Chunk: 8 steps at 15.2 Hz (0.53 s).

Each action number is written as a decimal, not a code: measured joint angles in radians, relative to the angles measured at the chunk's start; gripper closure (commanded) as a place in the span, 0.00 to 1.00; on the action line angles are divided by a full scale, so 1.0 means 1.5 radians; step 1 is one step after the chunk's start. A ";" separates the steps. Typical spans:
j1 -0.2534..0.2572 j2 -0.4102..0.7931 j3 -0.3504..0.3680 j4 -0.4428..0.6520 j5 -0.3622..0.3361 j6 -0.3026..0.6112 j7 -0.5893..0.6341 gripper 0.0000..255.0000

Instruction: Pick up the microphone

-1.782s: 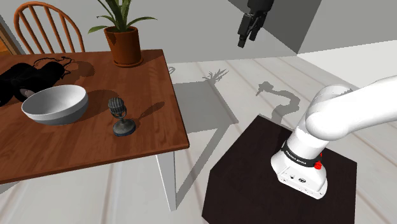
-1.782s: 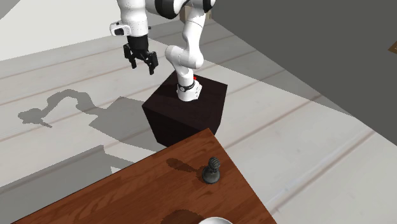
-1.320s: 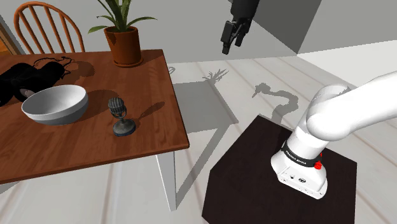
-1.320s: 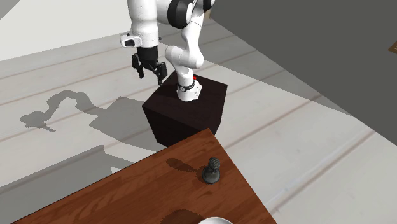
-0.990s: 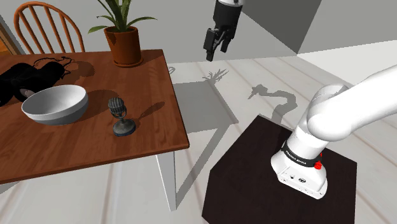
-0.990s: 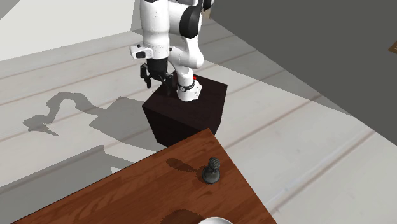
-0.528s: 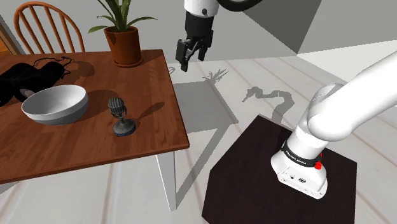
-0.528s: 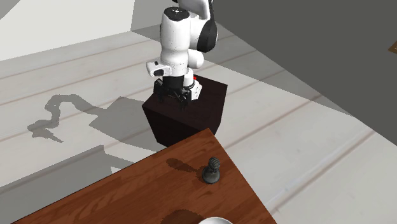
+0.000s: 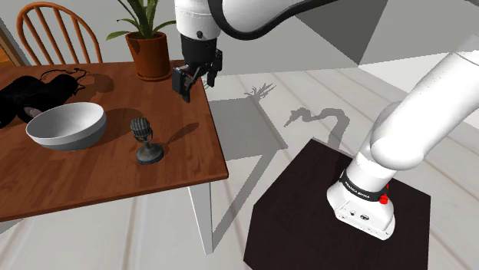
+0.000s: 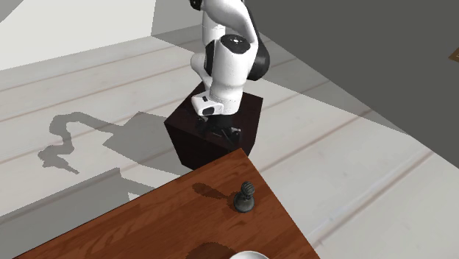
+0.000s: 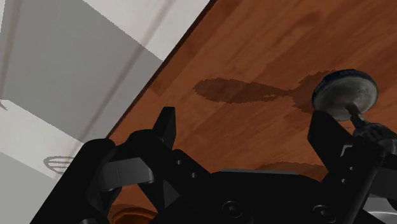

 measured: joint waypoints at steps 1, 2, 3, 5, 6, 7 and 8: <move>0.000 0.031 0.016 0.023 -0.020 0.003 0.023 0.00; 0.001 0.054 0.028 0.043 -0.037 0.001 0.043 0.00; 0.003 0.080 0.039 0.065 -0.056 0.000 0.062 0.00; 0.015 0.135 0.062 0.104 -0.100 -0.002 0.110 0.00; 0.021 0.164 0.069 0.127 -0.124 -0.006 0.130 0.00; 0.030 0.195 0.076 0.156 -0.148 -0.014 0.150 0.00; 0.042 0.225 0.080 0.178 -0.173 -0.016 0.171 0.00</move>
